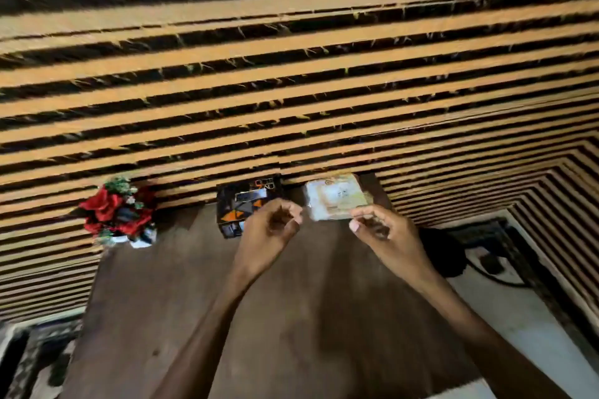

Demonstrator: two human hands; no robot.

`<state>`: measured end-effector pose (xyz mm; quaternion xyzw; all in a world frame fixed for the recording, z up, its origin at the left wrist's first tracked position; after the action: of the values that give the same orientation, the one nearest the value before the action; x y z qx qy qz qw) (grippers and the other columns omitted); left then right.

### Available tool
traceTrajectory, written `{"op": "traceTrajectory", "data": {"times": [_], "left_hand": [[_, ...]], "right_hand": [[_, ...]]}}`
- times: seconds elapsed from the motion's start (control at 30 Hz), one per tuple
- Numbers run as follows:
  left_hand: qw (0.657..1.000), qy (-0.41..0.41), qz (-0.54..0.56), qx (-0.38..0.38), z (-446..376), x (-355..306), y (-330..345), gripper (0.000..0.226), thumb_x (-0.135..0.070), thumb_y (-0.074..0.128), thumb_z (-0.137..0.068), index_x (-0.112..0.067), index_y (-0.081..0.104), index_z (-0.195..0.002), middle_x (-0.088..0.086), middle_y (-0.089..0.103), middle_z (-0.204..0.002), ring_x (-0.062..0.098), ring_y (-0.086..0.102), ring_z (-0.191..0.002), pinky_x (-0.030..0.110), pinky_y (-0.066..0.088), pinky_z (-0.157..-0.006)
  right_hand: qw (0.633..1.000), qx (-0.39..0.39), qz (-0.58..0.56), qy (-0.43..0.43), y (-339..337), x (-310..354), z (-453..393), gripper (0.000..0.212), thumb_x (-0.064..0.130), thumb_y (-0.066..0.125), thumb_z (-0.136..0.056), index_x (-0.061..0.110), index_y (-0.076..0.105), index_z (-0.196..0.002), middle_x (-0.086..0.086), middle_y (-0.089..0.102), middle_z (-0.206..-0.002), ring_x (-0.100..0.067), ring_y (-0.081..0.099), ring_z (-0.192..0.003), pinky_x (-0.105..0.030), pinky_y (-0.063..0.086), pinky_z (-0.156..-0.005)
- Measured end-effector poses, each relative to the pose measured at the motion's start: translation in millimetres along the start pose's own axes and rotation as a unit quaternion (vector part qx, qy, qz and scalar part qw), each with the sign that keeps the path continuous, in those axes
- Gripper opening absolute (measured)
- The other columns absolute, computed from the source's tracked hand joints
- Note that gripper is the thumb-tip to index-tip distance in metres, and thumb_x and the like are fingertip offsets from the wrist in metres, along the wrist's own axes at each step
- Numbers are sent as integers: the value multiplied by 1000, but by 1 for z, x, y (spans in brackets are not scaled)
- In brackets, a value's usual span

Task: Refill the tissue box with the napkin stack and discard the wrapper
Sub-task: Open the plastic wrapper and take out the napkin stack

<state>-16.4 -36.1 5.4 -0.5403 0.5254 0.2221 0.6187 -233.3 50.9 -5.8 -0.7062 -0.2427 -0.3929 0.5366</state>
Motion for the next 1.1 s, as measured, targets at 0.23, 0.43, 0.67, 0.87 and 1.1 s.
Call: {"op": "traceTrajectory", "data": {"times": [0.23, 0.43, 0.67, 0.87, 1.1], "left_hand": [[992, -117, -52, 12, -86, 95, 100, 24, -13, 68, -84, -15, 64, -107, 7, 60, -108, 4, 58, -84, 8, 46, -72], [966, -234, -106, -20, -137, 163, 155, 54, -24, 72, -82, -7, 48, -127, 16, 41, -128, 31, 51, -114, 43, 46, -101], [921, -386, -22, -42, -155, 217, 181, 72, -34, 72, -82, -9, 34, -138, 16, 45, -141, 35, 46, -127, 48, 42, -106], [910, -403, 68, -69, -143, 248, 194, 35, -40, 75, -74, -24, 64, -103, 11, 73, -106, 29, 71, -94, 53, 57, -85], [905, -384, 148, -104, -78, 178, 182, 41, -15, 71, -84, -9, 52, -120, 7, 67, -108, 27, 69, -90, 40, 60, -72]], "right_hand": [[986, 82, 14, 144, 22, -136, -78, 34, 41, 70, -80, 22, 66, -108, 5, 71, -97, -7, 69, -93, -29, 57, -85], [971, 74, 65, 220, 36, -243, -142, 50, 30, 75, -77, 13, 56, -120, -8, 70, -110, -22, 68, -98, -39, 57, -86], [937, 121, 24, 326, 68, -308, -190, 56, 44, 72, -73, 15, 58, -120, -11, 71, -110, -29, 67, -100, -47, 55, -88], [903, 113, -112, 400, 66, -283, -184, 28, 24, 67, -87, 12, 61, -111, -8, 65, -100, -21, 61, -87, -44, 55, -81], [882, 101, -180, 423, 48, -263, -111, 13, 21, 70, -85, 12, 65, -94, -5, 64, -91, -7, 59, -76, -25, 50, -65]]}}
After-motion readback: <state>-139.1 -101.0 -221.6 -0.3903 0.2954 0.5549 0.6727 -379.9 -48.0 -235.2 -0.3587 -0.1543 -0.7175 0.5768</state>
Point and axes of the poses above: each hand's wrist, its own z-axis away from the middle knuckle, its own y-axis out of the palm, x = y × z, the point moved 4 cm from there along -z, towards the middle knuckle
